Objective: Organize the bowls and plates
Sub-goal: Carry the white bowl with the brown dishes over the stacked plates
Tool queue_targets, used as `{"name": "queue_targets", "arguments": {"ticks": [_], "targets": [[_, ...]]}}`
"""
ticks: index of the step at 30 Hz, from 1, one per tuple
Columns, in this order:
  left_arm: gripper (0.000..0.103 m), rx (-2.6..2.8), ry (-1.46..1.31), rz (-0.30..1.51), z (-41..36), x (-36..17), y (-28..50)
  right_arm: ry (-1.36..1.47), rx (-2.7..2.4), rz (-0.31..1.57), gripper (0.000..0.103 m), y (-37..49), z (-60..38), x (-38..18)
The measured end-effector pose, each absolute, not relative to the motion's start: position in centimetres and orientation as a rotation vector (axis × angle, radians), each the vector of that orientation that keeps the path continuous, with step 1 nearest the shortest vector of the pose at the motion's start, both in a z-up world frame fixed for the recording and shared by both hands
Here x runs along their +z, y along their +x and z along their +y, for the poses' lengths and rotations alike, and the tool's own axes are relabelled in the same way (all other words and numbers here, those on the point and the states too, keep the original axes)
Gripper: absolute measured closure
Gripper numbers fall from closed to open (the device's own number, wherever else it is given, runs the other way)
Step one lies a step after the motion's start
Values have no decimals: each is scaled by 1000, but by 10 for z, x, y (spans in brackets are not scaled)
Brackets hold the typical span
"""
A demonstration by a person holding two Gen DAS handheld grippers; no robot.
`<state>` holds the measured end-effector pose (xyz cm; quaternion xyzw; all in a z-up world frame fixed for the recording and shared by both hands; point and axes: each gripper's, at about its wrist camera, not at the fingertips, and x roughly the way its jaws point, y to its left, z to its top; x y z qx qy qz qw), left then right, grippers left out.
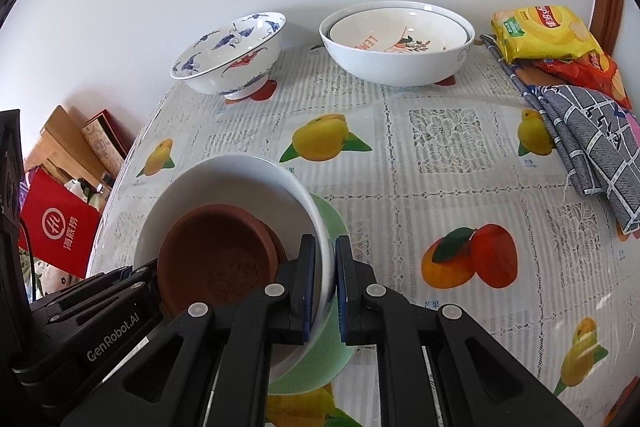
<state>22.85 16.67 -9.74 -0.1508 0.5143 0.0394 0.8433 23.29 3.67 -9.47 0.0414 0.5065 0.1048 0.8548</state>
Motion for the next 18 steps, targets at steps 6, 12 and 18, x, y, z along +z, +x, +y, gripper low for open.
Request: {"name": "queue_targets", "arguments": {"ticks": [6,12,18], "targets": [[93,78,-326,1084,168,-105,233,100,222,1097,93,239,36,-108],[93,76,-304,1080,166,-105,234,97,239,1110,93,242,35,-111],[88,87,-274,1076,165,-104,231,85,248,1132,93,242,35,-111]]}}
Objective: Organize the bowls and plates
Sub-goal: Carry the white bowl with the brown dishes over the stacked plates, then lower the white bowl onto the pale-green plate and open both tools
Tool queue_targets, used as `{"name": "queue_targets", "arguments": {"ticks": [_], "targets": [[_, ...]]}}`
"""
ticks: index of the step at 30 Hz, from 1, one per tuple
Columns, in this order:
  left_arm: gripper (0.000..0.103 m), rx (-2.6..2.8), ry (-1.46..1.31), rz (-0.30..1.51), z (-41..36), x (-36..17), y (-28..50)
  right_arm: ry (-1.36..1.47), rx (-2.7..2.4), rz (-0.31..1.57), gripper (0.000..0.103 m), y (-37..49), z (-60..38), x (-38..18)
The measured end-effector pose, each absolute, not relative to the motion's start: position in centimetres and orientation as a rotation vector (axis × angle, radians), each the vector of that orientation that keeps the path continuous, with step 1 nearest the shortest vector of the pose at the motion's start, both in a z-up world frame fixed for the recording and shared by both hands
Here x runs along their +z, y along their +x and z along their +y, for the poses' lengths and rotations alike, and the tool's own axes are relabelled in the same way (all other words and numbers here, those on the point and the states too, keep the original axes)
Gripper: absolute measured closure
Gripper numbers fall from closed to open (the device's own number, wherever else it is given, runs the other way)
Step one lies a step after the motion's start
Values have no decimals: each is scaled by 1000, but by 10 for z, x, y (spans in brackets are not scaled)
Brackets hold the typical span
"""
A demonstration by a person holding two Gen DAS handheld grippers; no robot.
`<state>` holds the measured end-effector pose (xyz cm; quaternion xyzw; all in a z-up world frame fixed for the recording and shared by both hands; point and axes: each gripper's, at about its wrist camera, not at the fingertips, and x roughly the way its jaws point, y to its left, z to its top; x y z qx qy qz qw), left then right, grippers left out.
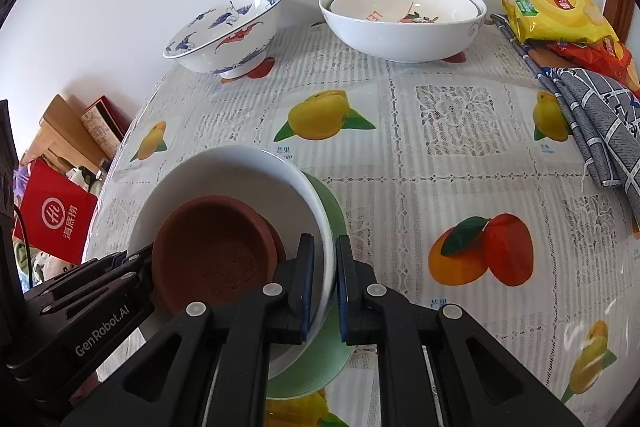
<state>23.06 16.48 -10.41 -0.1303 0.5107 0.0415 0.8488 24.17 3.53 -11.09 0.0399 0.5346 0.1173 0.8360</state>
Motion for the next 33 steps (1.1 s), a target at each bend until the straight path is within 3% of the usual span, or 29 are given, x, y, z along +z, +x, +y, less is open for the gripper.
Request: {"name": "queue_targets", "arguments": {"ticks": [21,30,33], "targets": [[76,87,-234,1081,156,-88,200,2,273,1080,86,204,31,-84],[69,110,-217,1037,152,-68,171,-6,268,1053,74,175,20,-61],[64,98,-194,1011,144,-58,159,-21,235,1010,59,161,10,-47]]}}
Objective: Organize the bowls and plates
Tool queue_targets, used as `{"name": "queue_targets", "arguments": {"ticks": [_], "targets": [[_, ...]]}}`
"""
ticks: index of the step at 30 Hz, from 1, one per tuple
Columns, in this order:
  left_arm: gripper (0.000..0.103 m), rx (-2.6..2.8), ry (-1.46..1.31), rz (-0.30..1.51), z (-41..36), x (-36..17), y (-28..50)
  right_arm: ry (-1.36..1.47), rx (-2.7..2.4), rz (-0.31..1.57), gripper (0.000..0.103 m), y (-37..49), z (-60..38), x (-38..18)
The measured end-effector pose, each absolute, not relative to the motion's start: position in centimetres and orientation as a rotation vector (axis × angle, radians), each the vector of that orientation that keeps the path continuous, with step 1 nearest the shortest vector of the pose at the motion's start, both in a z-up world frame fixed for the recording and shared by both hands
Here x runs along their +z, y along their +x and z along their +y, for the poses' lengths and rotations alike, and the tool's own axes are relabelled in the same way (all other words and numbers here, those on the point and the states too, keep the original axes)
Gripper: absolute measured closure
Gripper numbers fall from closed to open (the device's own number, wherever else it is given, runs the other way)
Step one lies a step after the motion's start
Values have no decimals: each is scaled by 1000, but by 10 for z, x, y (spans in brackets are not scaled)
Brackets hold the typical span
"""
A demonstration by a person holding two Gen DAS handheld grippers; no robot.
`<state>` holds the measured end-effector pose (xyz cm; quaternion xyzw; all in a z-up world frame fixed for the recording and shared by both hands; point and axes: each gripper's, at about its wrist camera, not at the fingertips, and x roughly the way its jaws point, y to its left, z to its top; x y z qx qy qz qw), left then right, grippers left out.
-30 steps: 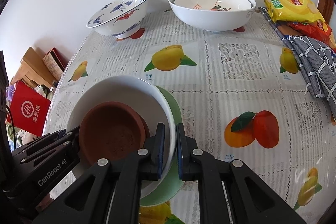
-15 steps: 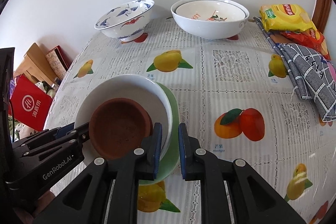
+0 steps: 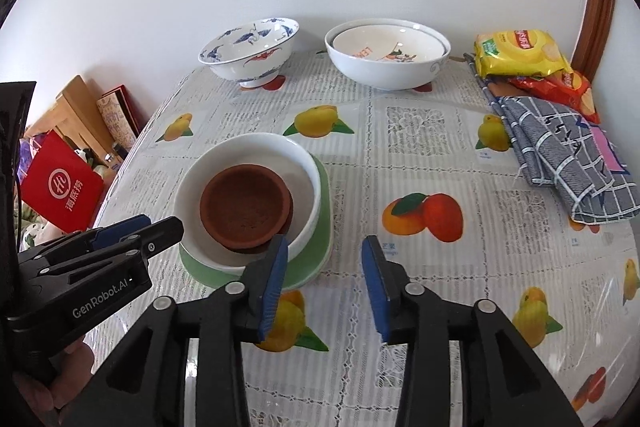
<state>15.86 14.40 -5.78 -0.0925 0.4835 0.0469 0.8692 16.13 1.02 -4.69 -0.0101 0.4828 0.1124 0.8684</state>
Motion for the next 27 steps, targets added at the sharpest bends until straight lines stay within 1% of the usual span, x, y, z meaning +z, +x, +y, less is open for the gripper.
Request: {"name": "queue_targets", "arguments": {"ticks": [2,5,8,12,13,14,15,16,17,19,22,25,27], "targets": [[57,77,-185,978,137,-50,149,-44,213,984,56,152,4,-39],[50,52,-173,931,123,-38,134,-88,161,950,52,134,-8,-26],[43,28,-159,895,106,-28,118,-96,108,920,52,118,-24,-14],[34,0,-131,858,83,-16,99,-28,70,922,52,98,-52,-3],[31,-7,-124,851,78,-13,94,-10,57,921,50,93,-60,0],[30,-14,-119,845,73,-11,88,2,54,917,42,87,-67,1],[30,-18,-117,837,68,-9,83,15,54,909,37,81,-73,4],[28,-22,-117,825,64,-6,76,29,47,897,30,75,-79,6],[24,-26,-115,814,59,-4,70,41,37,882,25,68,-85,9],[22,-30,-112,797,52,0,59,48,30,868,19,55,-93,14],[20,-28,-98,777,41,6,42,47,12,847,13,36,-104,23],[19,-27,-103,773,34,8,25,48,-1,839,12,18,-114,30],[19,-25,-88,767,29,9,15,48,-12,822,9,5,-120,34]]}}
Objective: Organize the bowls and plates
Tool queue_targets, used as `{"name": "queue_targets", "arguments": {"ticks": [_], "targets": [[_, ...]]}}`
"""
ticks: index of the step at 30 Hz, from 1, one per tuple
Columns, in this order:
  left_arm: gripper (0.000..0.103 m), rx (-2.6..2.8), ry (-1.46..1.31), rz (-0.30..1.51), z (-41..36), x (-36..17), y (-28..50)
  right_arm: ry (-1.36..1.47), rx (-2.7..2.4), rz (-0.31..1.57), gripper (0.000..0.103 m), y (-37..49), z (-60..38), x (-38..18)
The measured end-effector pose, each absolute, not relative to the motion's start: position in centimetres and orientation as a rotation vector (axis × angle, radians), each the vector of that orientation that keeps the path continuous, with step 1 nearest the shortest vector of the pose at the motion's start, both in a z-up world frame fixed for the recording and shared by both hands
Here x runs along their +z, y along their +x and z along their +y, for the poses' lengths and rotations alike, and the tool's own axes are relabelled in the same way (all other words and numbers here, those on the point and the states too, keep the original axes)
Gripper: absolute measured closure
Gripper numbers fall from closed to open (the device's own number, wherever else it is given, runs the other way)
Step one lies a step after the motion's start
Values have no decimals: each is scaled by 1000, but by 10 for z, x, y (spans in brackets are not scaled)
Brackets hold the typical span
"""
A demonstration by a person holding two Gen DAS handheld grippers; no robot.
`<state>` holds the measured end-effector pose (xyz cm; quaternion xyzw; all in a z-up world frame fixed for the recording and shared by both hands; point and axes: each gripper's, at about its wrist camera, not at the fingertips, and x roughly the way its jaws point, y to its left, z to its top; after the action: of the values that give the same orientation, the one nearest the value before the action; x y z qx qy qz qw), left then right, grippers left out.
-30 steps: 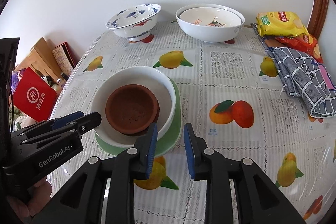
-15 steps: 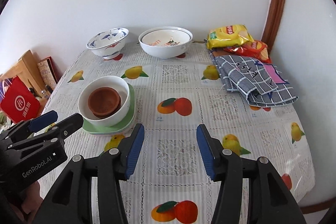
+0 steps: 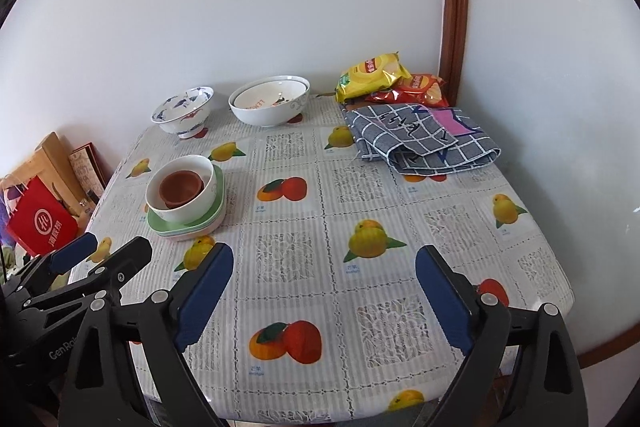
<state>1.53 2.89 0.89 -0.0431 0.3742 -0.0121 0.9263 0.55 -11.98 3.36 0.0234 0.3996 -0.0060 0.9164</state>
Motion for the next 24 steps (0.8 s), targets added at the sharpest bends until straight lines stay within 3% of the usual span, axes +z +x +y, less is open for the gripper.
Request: {"name": "queue_targets", "arguments": {"ticks": [24], "targets": [[19,14,-63,734,14,21,-28,44,-39,764,8,-56,-142,43]]}}
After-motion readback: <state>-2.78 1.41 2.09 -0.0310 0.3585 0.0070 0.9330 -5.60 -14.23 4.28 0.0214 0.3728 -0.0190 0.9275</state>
